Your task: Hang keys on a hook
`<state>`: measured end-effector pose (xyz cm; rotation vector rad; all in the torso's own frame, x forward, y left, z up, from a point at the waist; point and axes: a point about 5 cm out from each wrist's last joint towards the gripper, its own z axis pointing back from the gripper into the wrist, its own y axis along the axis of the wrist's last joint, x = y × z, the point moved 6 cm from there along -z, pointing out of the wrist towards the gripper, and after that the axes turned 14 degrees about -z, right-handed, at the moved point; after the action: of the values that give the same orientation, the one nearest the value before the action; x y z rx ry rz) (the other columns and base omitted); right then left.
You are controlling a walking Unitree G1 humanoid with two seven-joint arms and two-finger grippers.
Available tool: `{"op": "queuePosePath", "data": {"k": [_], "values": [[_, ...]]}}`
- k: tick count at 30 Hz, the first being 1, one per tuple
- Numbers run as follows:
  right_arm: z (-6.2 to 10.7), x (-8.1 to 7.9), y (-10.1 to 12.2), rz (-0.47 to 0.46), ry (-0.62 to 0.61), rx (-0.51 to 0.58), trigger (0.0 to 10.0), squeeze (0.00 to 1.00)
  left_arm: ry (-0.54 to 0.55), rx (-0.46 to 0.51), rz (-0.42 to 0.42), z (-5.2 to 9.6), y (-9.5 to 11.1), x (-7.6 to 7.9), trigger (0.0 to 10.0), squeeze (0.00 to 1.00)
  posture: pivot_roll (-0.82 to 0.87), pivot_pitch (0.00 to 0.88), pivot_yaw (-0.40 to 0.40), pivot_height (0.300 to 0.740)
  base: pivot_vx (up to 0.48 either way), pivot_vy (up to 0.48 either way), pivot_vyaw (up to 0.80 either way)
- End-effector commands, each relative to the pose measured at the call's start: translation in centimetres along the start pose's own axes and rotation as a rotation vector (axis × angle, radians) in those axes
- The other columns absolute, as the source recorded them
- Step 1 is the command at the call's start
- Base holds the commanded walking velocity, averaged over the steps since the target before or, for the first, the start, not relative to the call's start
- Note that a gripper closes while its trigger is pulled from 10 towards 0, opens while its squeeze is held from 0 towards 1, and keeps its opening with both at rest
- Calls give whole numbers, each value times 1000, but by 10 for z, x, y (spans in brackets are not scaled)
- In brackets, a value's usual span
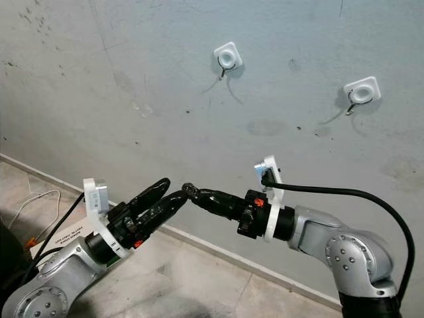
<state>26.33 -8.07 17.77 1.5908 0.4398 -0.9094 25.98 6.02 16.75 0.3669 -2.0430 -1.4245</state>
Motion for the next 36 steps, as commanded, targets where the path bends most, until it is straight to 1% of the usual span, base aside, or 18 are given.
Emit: {"op": "queuePosePath", "data": {"k": [1, 5, 7, 12, 15, 19, 20, 22, 27, 34, 35, 36], "values": [[1, -6, 1, -8, 30, -3, 10000, 0, -12, 3, 21, -4, 0, 2, 10000, 0, -22, 95, -28, 740, 0, 0, 0], [1, -7, -2, -18, 39, -9, 10000, 0, -34, 15, 42, -11, 0, 6, 10000, 0, -27, 94, -34, 740, 0, 0, 0], [0, -7, 0, -24, 45, -4, 10000, 0, -57, 11, 61, -14, -3, 10, 10000, 0, -36, 94, -32, 740, 0, 0, 0], [0, -10, 2, -30, 58, 6, 10000, 0, -61, 7, 73, -14, -6, 11, 10000, 0, -36, 94, -32, 740, 0, 0, 0], [1, -11, 3, -35, 60, 12, 10000, 0, -64, -1, 79, -12, -8, 12, 10000, 0, -36, 94, -32, 740, 0, 0, 0], [2, -11, 8, -40, 66, 26, 10000, 0, -40, -31, 78, 0, -15, 6, 10000, 0, -38, 97, -33, 740, 0, 0, 0], [2, -11, 8, -40, 66, 26, 10000, 0, -40, -31, 78, 0, -15, 6, 10000, 0, -38, 97, -33, 740, 0, 0, 0], [2, -12, 8, -46, 76, 26, 10000, 0, -16, -24, 76, 2, -15, -1, 10000, 0, -38, 97, -33, 740, 0, 0, 0], [2, -14, 7, -47, 81, 19, 10000, 0, -4, -13, 75, 1, -12, -5, 10000, 0, -36, 98, -37, 740, 0, 0, 0], [3, -16, 6, -57, 93, 12, 10000, 0, -12, -1, 88, -3, -11, -6, 9882, 0, -43, 100, -38, 740, 0, 0, 0], [3, -17, 6, -58, 93, 11, 10000, 0, -17, 2, 92, -4, -11, -5, 7294, 0, -43, 100, -38, 740, 0, 0, 0], [3, -17, 5, -60, 95, 9, 10000, 0, -28, 9, 99, -7, -10, -3, 0, 0, -43, 100, -38, 740, 0, 0, 0]]}}
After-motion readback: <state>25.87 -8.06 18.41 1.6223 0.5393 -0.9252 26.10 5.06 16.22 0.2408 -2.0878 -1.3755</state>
